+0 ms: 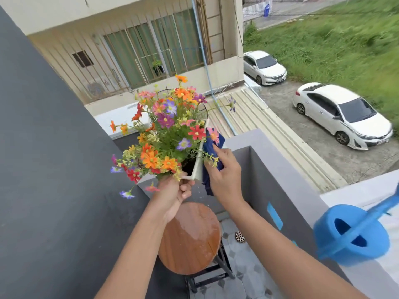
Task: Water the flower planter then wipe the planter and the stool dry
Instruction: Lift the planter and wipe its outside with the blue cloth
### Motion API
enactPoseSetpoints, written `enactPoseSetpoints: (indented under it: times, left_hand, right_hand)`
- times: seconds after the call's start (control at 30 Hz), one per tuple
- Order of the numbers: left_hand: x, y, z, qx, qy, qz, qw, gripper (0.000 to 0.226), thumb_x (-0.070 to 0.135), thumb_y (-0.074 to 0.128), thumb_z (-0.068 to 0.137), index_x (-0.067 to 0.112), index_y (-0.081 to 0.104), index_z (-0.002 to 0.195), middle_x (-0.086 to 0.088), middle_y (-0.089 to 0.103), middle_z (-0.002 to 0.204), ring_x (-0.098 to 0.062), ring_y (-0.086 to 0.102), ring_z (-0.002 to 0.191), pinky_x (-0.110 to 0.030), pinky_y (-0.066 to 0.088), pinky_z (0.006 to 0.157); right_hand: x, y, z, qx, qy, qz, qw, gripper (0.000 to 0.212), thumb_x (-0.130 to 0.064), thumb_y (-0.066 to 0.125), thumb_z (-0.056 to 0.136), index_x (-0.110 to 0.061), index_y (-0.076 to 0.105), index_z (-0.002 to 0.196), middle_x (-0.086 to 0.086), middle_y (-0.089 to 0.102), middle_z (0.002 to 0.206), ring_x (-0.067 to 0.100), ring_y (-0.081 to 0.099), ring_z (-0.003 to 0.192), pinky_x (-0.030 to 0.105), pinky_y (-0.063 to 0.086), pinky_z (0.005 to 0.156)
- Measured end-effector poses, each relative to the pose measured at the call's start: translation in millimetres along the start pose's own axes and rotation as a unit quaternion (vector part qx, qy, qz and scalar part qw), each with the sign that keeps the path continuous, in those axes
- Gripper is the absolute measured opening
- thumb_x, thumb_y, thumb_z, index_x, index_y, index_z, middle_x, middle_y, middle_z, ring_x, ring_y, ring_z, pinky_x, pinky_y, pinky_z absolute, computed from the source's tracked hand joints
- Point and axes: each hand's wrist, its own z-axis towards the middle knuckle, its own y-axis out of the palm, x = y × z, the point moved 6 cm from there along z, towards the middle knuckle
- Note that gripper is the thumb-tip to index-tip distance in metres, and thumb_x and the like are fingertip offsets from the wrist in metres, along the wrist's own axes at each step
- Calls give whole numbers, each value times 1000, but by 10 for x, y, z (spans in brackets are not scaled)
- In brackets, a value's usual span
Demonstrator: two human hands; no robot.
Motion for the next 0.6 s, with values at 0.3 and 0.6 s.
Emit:
enactPoseSetpoints:
  times: [0.3,0.6]
  left_hand:
    - [70,107,-89,-6,7,15,1000,32,1,29,101,7,50,78,-11,55,57,-7,39,39,-17,31,34]
    - [261,37,57,-5,-9,-29,1000,30,-2,37,95,10,44,69,-8,49,56,-6,36,33,-16,27,30]
  right_hand:
    - [36,-17,491,7,47,-35,998,14,-9,64,91,-13,71,102,-5,48,85,0,48,73,19,33,66]
    - [402,20,-682,-107,-57,-53,991,40,-6,61,80,-21,67,116,-7,53,103,7,55,93,14,39,82]
